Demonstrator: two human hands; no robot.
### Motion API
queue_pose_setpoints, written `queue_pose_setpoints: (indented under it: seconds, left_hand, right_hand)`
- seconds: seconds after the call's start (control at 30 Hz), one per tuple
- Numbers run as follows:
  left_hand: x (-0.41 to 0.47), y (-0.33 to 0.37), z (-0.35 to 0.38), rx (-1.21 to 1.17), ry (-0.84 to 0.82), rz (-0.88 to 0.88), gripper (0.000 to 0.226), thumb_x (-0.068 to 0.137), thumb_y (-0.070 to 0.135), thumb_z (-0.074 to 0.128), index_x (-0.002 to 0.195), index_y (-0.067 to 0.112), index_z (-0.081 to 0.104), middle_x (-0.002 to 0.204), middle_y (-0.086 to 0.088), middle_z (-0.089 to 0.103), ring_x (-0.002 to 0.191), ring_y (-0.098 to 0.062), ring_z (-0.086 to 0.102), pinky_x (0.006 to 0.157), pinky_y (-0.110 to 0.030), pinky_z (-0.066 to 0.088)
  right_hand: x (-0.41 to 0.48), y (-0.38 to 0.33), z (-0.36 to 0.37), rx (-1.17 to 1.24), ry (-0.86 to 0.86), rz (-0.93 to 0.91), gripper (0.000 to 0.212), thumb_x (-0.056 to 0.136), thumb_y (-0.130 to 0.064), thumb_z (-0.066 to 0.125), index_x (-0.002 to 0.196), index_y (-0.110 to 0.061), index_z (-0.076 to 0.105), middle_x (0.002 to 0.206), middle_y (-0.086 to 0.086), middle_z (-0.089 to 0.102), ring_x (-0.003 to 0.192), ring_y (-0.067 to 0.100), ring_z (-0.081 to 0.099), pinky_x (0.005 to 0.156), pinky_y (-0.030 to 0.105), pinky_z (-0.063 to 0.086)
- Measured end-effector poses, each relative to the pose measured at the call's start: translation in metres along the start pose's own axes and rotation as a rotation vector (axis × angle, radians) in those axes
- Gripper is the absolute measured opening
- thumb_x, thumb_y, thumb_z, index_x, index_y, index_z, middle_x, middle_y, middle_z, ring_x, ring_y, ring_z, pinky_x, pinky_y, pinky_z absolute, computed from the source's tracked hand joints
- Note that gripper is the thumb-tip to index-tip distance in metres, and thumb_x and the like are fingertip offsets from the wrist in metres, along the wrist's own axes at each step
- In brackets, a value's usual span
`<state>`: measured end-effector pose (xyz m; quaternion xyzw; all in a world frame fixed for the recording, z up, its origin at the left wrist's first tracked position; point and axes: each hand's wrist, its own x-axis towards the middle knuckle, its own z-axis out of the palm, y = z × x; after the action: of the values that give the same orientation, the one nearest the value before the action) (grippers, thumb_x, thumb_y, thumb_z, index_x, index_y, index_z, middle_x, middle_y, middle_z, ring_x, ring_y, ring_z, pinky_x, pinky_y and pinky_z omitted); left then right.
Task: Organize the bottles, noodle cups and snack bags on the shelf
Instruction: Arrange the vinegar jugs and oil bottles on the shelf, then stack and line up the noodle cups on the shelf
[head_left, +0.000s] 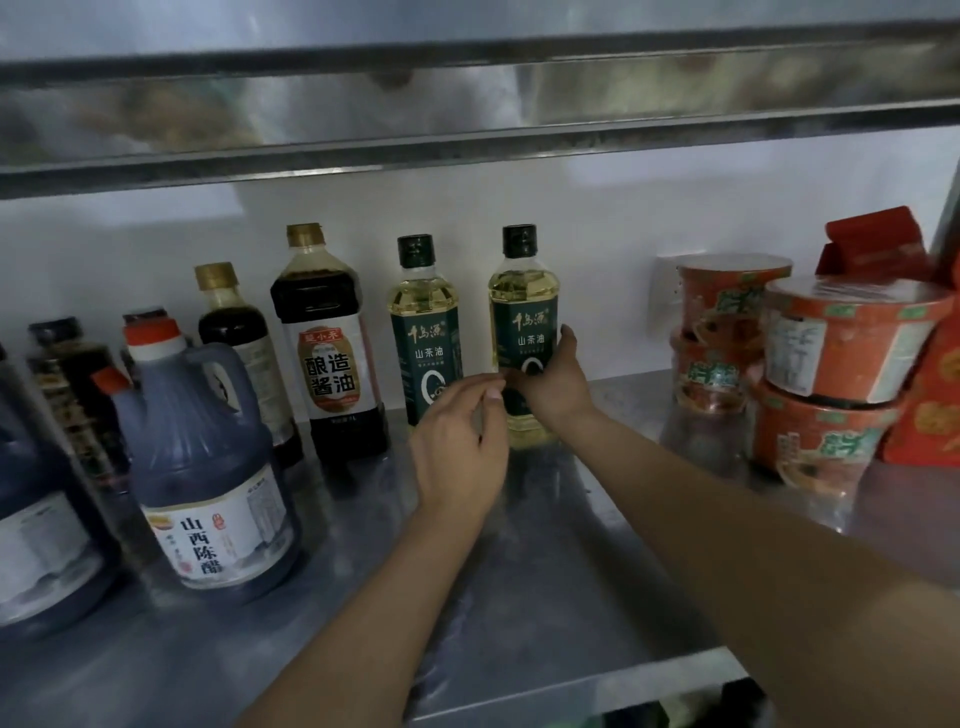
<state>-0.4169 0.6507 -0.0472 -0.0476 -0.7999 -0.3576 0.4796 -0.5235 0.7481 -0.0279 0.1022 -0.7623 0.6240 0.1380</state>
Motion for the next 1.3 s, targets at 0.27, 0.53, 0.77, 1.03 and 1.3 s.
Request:
queue_pose_setpoints:
  seconds: [0.27, 0.53, 0.77, 1.03, 1.3]
  left_hand:
    - [-0.008, 0.017, -0.005, 0.038, -0.142, 0.105, 0.041, 0.096, 0.035, 0.042, 0.108, 0.017, 0.077, 0.111, 0.001, 0.075, 0.100, -0.021, 0.069, 0.082, -0.026, 0.048]
    - [-0.002, 0.088, -0.002, -0.207, -0.405, -0.113, 0.022, 0.098, 0.027, 0.060, 0.116, 0.029, 0.072, 0.116, 0.010, 0.072, 0.110, -0.013, 0.065, 0.100, -0.035, 0.050]
    - [0.002, 0.171, 0.044, -0.499, -0.453, -0.158, 0.036, 0.088, 0.019, 0.063, 0.124, 0.018, 0.061, 0.116, 0.002, 0.069, 0.111, -0.010, 0.064, 0.106, -0.034, 0.048]
    - [-0.012, 0.204, 0.092, -0.509, -0.480, -0.279, 0.051, 0.095, 0.014, 0.066, 0.141, 0.019, 0.045, 0.122, 0.004, 0.059, 0.111, -0.009, 0.058, 0.092, -0.020, 0.047]
    - [-0.022, 0.213, 0.111, -0.558, -0.464, -0.324, 0.057, 0.090, 0.023, 0.072, 0.132, 0.036, 0.036, 0.121, 0.010, 0.054, 0.119, -0.011, 0.055, 0.102, -0.032, 0.048]
  right_hand:
    - [-0.097, -0.028, -0.066, -0.026, -0.049, 0.009, 0.059, 0.088, -0.012, 0.074, 0.140, -0.011, 0.046, 0.125, 0.010, 0.055, 0.120, 0.020, 0.053, 0.103, 0.033, 0.047]
    - [-0.157, -0.050, -0.163, 0.017, -0.096, 0.020, 0.022, 0.089, -0.005, 0.072, 0.111, -0.009, 0.066, 0.097, 0.008, 0.069, 0.086, 0.014, 0.067, 0.075, 0.016, 0.053]
    - [-0.169, -0.064, -0.243, -0.035, 0.165, -0.176, 0.026, 0.090, -0.005, 0.070, 0.109, -0.022, 0.066, 0.088, -0.003, 0.067, 0.073, -0.002, 0.061, 0.072, 0.018, 0.053]
    - [-0.156, -0.053, -0.304, -0.146, 0.327, -0.205, 0.040, 0.089, -0.021, 0.073, 0.127, -0.023, 0.057, 0.110, -0.011, 0.062, 0.101, 0.003, 0.060, 0.088, 0.020, 0.050]
    - [-0.140, -0.032, -0.319, -0.195, 0.303, -0.158, 0.075, 0.084, -0.033, 0.078, 0.145, -0.028, 0.036, 0.140, -0.004, 0.046, 0.128, 0.014, 0.048, 0.105, 0.034, 0.042]
